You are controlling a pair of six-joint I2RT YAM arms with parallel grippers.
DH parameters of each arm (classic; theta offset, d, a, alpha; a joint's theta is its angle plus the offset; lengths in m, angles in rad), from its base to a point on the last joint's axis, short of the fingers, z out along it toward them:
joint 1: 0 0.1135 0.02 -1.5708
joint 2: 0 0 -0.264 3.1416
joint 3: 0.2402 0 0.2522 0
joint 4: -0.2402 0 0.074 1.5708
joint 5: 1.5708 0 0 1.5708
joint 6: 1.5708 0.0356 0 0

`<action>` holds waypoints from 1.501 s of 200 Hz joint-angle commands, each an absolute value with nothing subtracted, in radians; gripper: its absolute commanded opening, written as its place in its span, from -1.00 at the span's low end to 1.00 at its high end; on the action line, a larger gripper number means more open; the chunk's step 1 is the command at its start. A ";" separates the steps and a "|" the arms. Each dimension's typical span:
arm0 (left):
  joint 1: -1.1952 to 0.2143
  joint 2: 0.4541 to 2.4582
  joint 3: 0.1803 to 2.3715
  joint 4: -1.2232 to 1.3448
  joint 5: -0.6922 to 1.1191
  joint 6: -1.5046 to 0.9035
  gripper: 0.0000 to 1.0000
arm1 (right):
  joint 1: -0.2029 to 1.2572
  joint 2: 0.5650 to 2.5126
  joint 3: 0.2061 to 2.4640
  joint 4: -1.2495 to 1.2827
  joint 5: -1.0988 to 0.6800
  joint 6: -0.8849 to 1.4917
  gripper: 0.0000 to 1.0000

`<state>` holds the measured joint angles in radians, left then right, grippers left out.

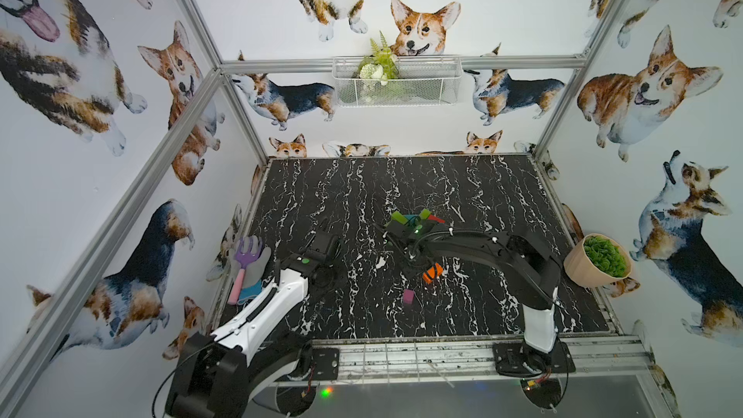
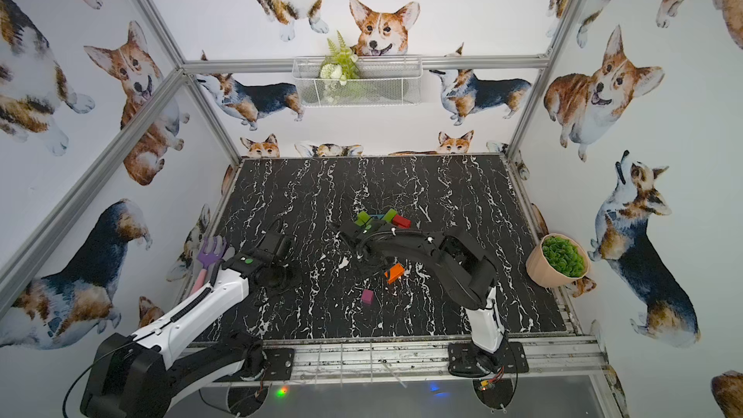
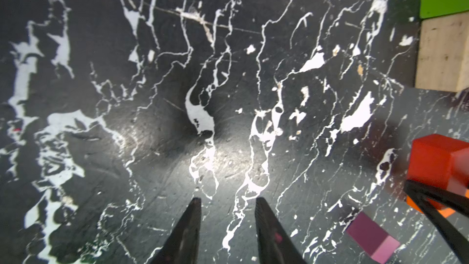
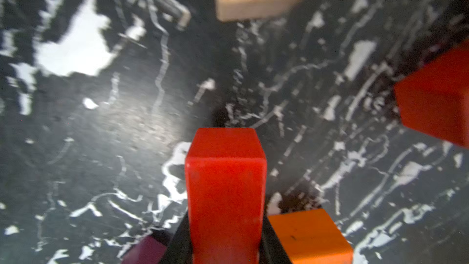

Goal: Assemble a heart with building blocks
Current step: Pick up the building block from the center of the board, then assemble the building block at the center of the board.

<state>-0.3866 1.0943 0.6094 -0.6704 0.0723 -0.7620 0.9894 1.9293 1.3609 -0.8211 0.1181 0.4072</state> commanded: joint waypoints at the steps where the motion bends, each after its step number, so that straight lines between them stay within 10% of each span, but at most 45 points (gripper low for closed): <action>1: -0.386 1.102 0.612 -0.647 0.080 -0.764 -0.21 | 0.985 1.912 1.339 -0.765 0.071 0.345 -0.73; 62: -0.387 1.105 0.611 -0.634 0.078 -0.769 -0.22 | 0.966 1.967 1.391 -0.756 0.090 0.329 -0.68; 160: -0.387 1.155 0.620 -0.600 0.100 -0.770 -0.20 | 0.953 1.945 1.387 -0.758 0.091 0.321 0.03; 244: -0.386 1.164 0.614 -0.586 0.104 -0.778 -0.20 | 0.929 1.967 1.394 -0.747 0.088 0.303 -0.57; 300: -0.387 1.182 0.616 -0.569 0.115 -0.780 -0.20 | 0.901 1.993 1.460 -0.770 0.093 0.280 -0.63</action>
